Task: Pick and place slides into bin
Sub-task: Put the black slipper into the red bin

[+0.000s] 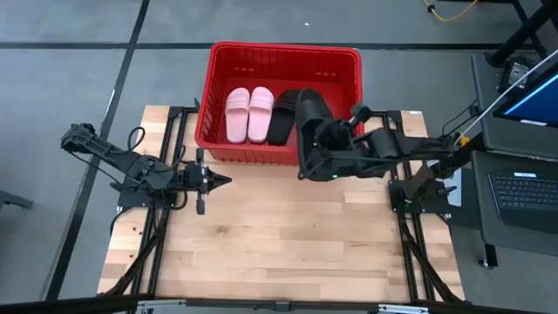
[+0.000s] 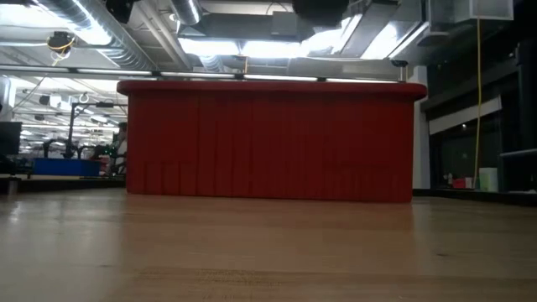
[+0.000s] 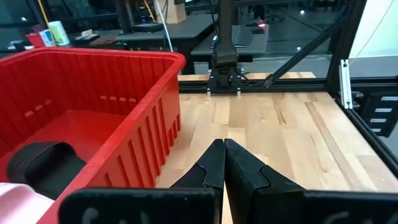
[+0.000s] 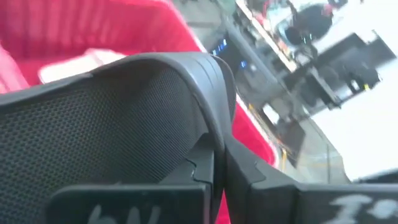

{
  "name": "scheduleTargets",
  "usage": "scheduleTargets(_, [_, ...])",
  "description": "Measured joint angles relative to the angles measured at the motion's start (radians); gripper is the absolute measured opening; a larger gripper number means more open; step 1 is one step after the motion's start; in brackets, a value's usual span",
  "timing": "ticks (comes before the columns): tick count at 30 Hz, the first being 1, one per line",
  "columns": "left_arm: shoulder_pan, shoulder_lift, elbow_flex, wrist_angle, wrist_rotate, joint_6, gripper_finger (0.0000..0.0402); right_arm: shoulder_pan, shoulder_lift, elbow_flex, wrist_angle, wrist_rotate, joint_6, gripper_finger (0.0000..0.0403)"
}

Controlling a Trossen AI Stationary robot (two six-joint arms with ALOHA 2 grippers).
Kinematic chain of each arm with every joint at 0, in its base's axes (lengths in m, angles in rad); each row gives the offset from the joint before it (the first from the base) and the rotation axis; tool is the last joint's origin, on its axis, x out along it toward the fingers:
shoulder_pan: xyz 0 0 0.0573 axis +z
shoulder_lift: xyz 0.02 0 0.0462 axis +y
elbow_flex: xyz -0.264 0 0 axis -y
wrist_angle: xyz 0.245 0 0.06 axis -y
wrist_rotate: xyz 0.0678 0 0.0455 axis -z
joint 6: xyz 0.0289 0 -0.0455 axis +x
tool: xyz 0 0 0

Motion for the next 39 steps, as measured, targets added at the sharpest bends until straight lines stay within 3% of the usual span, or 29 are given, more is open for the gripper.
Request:
scheduleTargets(6, [0.000,0.000,0.000,-0.005,-0.002,0.001,0.0002,-0.044,-0.104,-0.301,0.010,-0.012,0.172,0.0016])
scheduleTargets(10, [0.000,0.000,0.000,-0.005,-0.003,0.008,0.0002,-0.070,-0.219,-0.478,0.089,0.003,0.191,0.0016])
scheduleTargets(19, [0.000,0.000,0.000,0.004,-0.011,0.007,0.0002,-0.190,-0.437,-0.748,0.467,-0.011,-0.173,0.0016])
scheduleTargets(27, [0.000,0.000,0.000,0.004,-0.075,-0.008,0.0002,-0.426,-0.458,-0.855,0.755,-0.249,-0.490,0.0016])
scheduleTargets(31, [0.000,0.000,0.000,0.004,-0.083,-0.035,0.0002,-0.541,-0.457,-0.855,0.820,-0.454,-0.566,0.0016])
scheduleTargets(39, [0.000,0.000,0.000,0.004,-0.111,-0.062,0.0002,-0.700,-0.457,-0.855,0.946,-0.670,-0.710,0.0016])
